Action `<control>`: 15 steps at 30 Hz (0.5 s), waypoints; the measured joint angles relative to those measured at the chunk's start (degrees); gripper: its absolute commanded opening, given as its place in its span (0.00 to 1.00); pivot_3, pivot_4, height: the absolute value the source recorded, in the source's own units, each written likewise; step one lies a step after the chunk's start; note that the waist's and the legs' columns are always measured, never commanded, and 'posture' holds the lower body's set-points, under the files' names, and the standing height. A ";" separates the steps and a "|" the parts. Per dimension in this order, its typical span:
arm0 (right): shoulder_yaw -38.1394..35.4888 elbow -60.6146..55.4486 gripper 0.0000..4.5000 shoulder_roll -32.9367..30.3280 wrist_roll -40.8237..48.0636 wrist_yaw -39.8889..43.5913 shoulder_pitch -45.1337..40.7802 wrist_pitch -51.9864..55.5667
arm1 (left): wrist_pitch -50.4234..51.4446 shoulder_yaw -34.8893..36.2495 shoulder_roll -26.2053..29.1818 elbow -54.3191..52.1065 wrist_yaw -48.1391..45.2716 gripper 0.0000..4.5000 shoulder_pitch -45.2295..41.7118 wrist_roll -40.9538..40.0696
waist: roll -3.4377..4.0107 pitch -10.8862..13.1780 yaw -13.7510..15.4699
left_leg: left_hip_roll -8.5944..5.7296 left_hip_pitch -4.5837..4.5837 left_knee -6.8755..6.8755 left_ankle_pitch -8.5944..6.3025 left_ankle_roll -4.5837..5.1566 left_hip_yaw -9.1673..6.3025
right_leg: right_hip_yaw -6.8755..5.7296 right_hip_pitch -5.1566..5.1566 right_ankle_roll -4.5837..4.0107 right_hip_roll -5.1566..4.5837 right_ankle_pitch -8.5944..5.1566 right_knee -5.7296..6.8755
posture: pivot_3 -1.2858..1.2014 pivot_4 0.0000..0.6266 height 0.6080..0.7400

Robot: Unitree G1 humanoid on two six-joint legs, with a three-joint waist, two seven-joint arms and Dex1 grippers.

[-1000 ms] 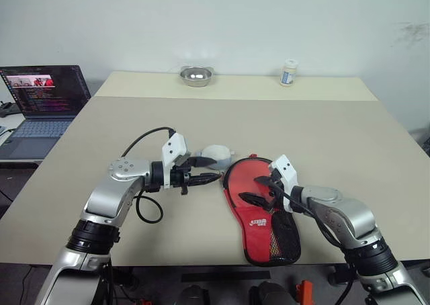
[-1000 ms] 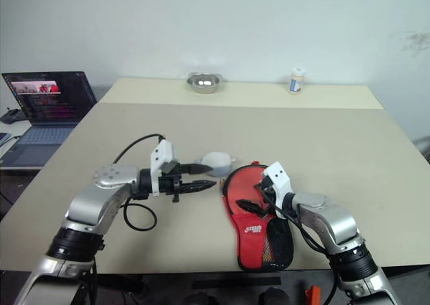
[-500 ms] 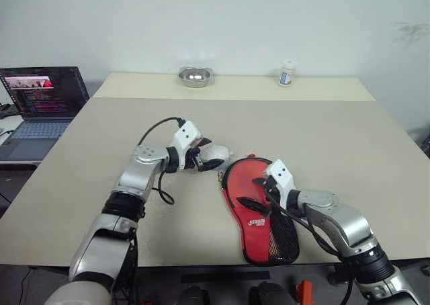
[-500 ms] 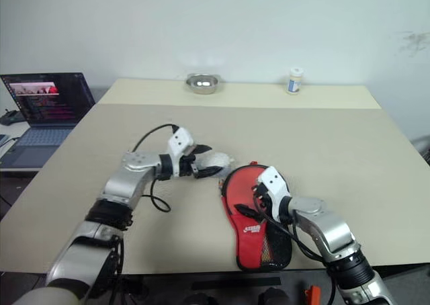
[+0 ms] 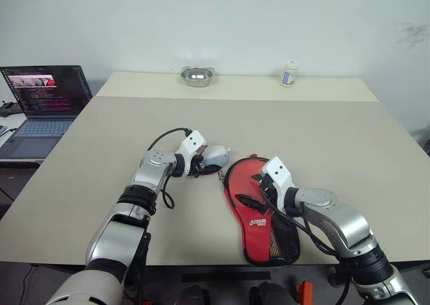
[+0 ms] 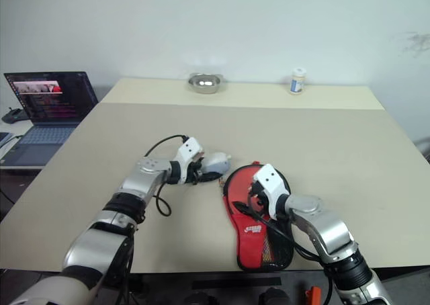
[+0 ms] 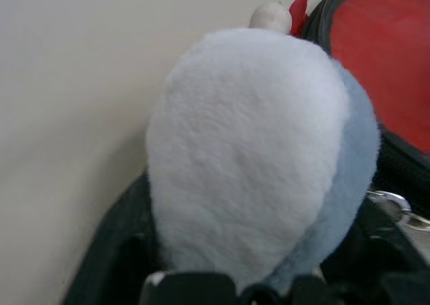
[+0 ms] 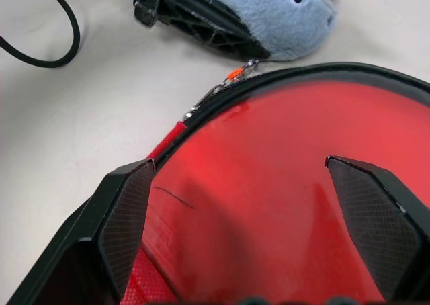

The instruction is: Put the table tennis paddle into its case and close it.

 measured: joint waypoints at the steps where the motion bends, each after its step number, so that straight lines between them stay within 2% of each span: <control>1: -0.03 0.00 1.00 -0.01 -0.01 0.00 -0.10 0.00 | 0.06 0.09 -0.05 -0.32 -0.06 0.40 0.07 -0.02 | 0.00 0.00 0.04 | 0.00 0.00 0.00 0.00 0.00 0.00 | 0.00 0.00 0.00 0.00 0.00 0.00 | 0.52 0.24 1.00; 3: -0.01 0.00 1.00 -0.17 -0.17 0.01 -0.15 0.01 | 0.92 0.69 -0.17 -2.11 -0.84 0.40 0.83 -0.48 | 0.00 0.00 0.13 | 0.00 0.00 0.00 0.00 0.00 0.00 | 0.00 0.00 0.00 -0.01 0.00 0.00 | 0.52 0.24 1.00; 10: 0.42 0.29 1.00 -1.02 -2.29 0.02 0.18 0.01 | 4.44 2.03 -0.41 -5.13 -1.20 0.11 2.15 -1.67 | 0.00 0.00 0.37 | 0.01 -0.04 0.00 0.00 0.00 0.00 | 0.00 -0.05 0.00 0.00 0.00 0.00 | 0.52 0.24 1.00; 15: 0.67 0.55 1.00 -1.27 -2.47 0.31 0.92 0.43 | 6.49 2.47 -0.40 -7.20 -1.24 0.09 2.96 -2.14 | 0.00 0.00 0.39 | 0.02 -0.05 0.00 0.00 0.00 0.00 | 0.00 -0.05 -0.01 0.01 0.00 0.01 | 0.52 0.24 1.00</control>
